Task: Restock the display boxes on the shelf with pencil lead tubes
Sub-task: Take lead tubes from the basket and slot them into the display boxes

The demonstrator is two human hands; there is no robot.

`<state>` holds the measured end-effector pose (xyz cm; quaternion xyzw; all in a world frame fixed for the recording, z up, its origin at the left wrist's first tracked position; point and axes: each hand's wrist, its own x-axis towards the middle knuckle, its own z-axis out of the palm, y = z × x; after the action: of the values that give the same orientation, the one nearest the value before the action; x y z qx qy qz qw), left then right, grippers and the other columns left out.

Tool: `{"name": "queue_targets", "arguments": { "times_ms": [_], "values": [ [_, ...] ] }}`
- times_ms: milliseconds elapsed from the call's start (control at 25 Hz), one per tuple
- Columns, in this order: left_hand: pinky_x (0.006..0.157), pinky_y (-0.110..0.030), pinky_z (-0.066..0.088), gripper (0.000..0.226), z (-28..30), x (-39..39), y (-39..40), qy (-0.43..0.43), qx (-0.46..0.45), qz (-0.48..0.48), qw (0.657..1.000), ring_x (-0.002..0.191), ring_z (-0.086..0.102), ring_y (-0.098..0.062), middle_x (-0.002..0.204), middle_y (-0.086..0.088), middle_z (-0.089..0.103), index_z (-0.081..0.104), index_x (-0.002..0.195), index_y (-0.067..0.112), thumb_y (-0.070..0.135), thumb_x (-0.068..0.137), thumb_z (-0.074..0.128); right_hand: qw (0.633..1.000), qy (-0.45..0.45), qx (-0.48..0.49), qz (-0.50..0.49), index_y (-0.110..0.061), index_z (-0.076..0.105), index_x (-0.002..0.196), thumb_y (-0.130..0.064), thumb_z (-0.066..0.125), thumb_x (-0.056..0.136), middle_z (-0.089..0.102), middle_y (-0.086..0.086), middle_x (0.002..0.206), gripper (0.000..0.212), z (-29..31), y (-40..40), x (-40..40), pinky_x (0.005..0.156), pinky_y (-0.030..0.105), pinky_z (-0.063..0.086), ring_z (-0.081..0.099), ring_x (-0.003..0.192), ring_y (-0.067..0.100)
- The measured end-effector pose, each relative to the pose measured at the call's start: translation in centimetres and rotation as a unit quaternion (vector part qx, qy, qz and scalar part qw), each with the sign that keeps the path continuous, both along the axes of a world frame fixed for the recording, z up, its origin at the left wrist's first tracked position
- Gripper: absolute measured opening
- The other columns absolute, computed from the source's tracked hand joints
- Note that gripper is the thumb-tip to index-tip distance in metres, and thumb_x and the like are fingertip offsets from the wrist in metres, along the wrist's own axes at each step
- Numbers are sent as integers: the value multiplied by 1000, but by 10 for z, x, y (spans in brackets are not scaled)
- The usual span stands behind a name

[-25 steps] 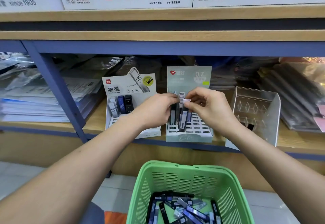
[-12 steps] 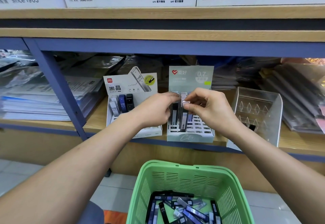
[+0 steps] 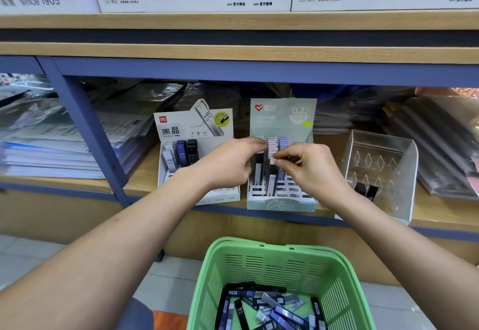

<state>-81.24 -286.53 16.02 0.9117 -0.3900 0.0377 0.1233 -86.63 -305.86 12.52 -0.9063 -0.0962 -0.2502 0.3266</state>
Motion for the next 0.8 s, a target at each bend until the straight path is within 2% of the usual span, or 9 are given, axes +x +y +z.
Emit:
{"name": "queue_targets", "arguments": {
  "times_ms": [80, 160, 240, 320, 400, 480, 560, 680, 800],
  "values": [
    [117, -18, 17, 66, 0, 1, 0, -1, -2, -2, 1000, 148, 30, -15, 161, 1, 36, 39, 153, 18, -3, 91, 48, 999, -23, -25, -4, -14, 81, 101, -12, 77, 88, 75, -5, 91, 14, 0, 1, 1, 81, 19, 51, 61, 78, 0],
    [117, -18, 16, 67, 0, 2, -1, -2, -4, -5, 1000, 148, 29, -15, 161, 1, 36, 39, 153, 18, -4, 91, 49, 999, -25, -30, -9, -14, 81, 103, -13, 77, 89, 75, -3, 93, 15, 0, 2, 0, 80, 19, 47, 59, 78, 3],
    [117, -17, 15, 67, 0, 2, -1, -1, -6, -7, 1000, 148, 30, -15, 160, 0, 36, 39, 153, 18, -4, 91, 49, 999, -18, -34, -11, -17, 80, 105, -16, 76, 90, 75, -5, 93, 16, -1, 2, -1, 78, 17, 44, 56, 75, -2],
    [117, -18, 16, 66, 0, 0, -1, 1, -6, -6, 1000, 148, 30, -15, 160, 0, 37, 40, 153, 18, -5, 91, 49, 999, -6, -29, -17, -20, 78, 111, -20, 74, 91, 74, -8, 93, 20, -1, 2, -3, 77, 20, 48, 54, 70, -6],
    [117, -19, 18, 66, 1, -2, 0, 1, -19, 1, 1000, 147, 31, -16, 160, 0, 37, 41, 152, 17, -5, 91, 49, 999, 4, -4, -33, -23, 75, 117, -21, 72, 93, 70, -13, 84, 25, 2, 3, -5, 73, 25, 50, 56, 64, -3],
    [116, -23, 26, 61, 2, -4, 3, -14, -44, 16, 999, 143, 39, -18, 155, -2, 44, 48, 147, 14, -6, 90, 50, 998, -8, 13, -64, -24, 75, 115, -19, 67, 95, 61, -19, 72, 23, 5, 1, -10, 67, 28, 49, 55, 60, 2],
    [108, -30, 42, 50, 1, -10, 8, -43, -78, 41, 995, 127, 52, -21, 136, -3, 57, 60, 134, 11, -6, 88, 50, 995, -14, 28, -92, -24, 76, 105, -15, 63, 94, 59, -18, 64, 19, 3, 3, -22, 62, 31, 48, 54, 57, 4],
    [86, -42, 52, 29, -19, -33, 16, -55, -76, 93, 991, 102, 59, -24, 108, -3, 60, 64, 108, 12, 0, 85, 50, 994, 66, 56, -73, -28, 73, 79, -11, 60, 85, 65, -16, 65, 22, -24, 18, -48, 63, 31, 52, 59, 62, 5],
    [84, -42, 51, 22, -66, -66, 16, 9, 18, 53, 998, 101, 60, -27, 107, -5, 59, 59, 102, 13, 4, 84, 50, 971, 238, -7, -25, -28, 68, 77, -13, 57, 84, 70, -11, 77, 20, -69, 34, -71, 70, 34, 55, 64, 74, 12]
  ]
}}
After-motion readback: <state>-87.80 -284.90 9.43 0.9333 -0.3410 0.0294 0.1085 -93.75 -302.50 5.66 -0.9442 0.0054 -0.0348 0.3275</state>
